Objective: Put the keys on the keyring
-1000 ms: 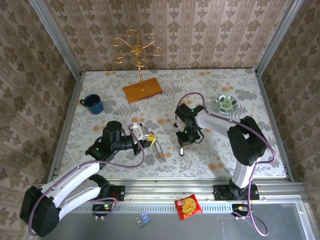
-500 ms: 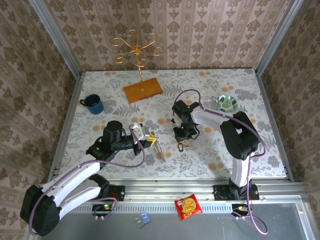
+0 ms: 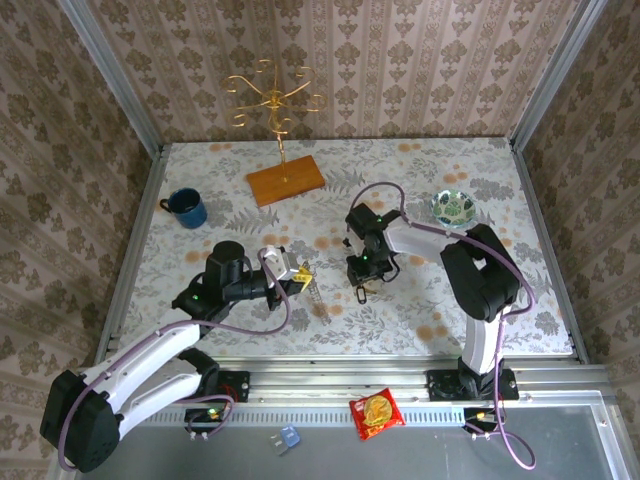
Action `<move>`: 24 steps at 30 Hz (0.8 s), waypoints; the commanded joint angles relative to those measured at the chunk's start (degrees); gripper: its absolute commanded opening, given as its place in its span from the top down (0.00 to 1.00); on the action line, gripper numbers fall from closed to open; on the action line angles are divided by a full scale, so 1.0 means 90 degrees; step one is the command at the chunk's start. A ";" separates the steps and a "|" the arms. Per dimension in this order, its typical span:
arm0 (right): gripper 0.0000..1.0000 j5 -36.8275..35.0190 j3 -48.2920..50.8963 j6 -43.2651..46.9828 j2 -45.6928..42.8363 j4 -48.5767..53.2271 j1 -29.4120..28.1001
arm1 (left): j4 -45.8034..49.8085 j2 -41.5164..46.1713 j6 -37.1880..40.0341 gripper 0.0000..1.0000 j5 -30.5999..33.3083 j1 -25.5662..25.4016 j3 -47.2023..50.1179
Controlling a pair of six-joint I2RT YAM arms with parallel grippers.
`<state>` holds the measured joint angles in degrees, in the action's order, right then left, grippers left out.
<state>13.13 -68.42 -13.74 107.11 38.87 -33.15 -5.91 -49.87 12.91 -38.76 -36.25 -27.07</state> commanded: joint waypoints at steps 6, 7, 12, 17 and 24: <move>0.71 -0.0316 0.0875 0.0081 -0.0997 -0.1204 -0.0057 | -0.0568 -0.0010 -0.0202 1.00 -0.0061 0.0034 0.0107; 0.71 -0.0321 0.0977 0.0086 -0.1073 -0.1341 -0.0076 | -0.0583 -0.0008 -0.0215 1.00 -0.0039 0.0034 0.0118; 0.71 -0.0538 0.1345 0.0159 -0.1287 -0.1750 -0.0194 | -0.0601 -0.0001 -0.0271 1.00 0.0017 0.0025 0.0154; 0.72 -0.0618 0.1489 0.0194 -0.1241 -0.1903 -0.0281 | -0.0632 -0.0010 -0.0279 1.00 0.0039 0.0031 0.0176; 0.75 -0.0751 0.1546 0.0191 -0.1197 -0.1932 -0.0365 | -0.0622 -0.0016 -0.0274 1.00 0.0039 0.0031 0.0176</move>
<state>8.05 -55.37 -12.40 96.73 22.37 -35.99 -9.41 -49.91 11.55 -38.15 -36.25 -25.89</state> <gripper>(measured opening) 0.254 0.053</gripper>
